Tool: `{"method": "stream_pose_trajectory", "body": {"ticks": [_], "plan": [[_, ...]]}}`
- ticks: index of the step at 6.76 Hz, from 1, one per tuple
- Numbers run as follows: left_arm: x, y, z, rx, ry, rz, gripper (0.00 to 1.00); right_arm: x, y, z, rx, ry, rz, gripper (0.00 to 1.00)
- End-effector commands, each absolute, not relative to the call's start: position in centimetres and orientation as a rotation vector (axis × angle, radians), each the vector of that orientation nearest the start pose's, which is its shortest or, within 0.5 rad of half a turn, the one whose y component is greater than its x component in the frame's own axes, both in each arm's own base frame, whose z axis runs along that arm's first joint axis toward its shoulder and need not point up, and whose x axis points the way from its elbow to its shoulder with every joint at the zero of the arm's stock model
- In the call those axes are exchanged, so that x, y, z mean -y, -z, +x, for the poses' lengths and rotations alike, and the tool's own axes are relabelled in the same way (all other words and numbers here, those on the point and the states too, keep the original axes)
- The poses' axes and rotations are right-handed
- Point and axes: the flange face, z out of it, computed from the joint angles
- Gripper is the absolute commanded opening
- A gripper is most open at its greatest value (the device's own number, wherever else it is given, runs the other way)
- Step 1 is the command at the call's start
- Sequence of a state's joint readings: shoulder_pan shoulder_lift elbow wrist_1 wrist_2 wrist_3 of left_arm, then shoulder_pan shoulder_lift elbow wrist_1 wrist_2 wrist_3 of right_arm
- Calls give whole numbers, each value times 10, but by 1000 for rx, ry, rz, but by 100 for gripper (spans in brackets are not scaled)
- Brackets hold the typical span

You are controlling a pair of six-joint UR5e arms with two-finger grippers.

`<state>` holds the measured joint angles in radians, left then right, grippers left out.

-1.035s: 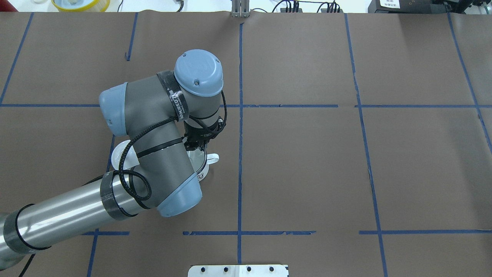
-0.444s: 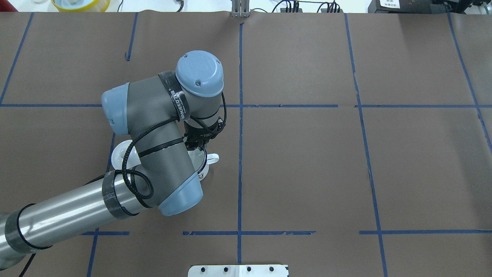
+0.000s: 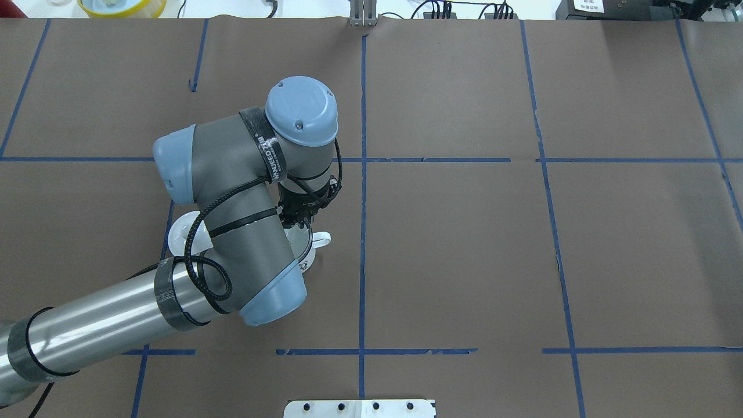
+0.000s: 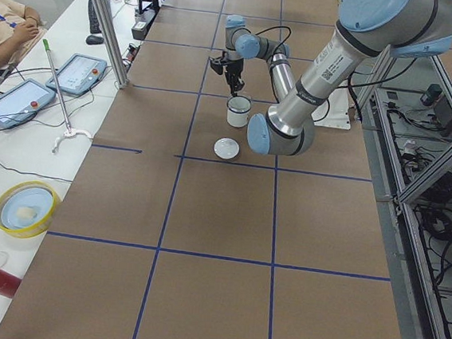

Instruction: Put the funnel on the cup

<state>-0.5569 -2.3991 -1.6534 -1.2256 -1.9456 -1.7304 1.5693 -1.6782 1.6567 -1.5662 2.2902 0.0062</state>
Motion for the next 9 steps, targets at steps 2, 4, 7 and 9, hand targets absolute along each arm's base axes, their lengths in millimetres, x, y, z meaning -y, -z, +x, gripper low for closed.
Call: {"method": "stream_pose_trajectory", "body": {"ticks": [2, 4, 7, 9], "plan": [[446, -154, 521, -652, 575, -220, 77, 445, -670, 67, 719, -10, -19, 100], [476, -150, 435, -735, 519, -110, 77, 445, -670, 67, 719, -10, -19, 100], [542, -199, 297, -788, 249, 8, 86, 445, -670, 67, 719, -10, -19, 100], [582, -282, 167, -778, 112, 87, 100, 445, -670, 67, 719, -10, -19, 100]]}}
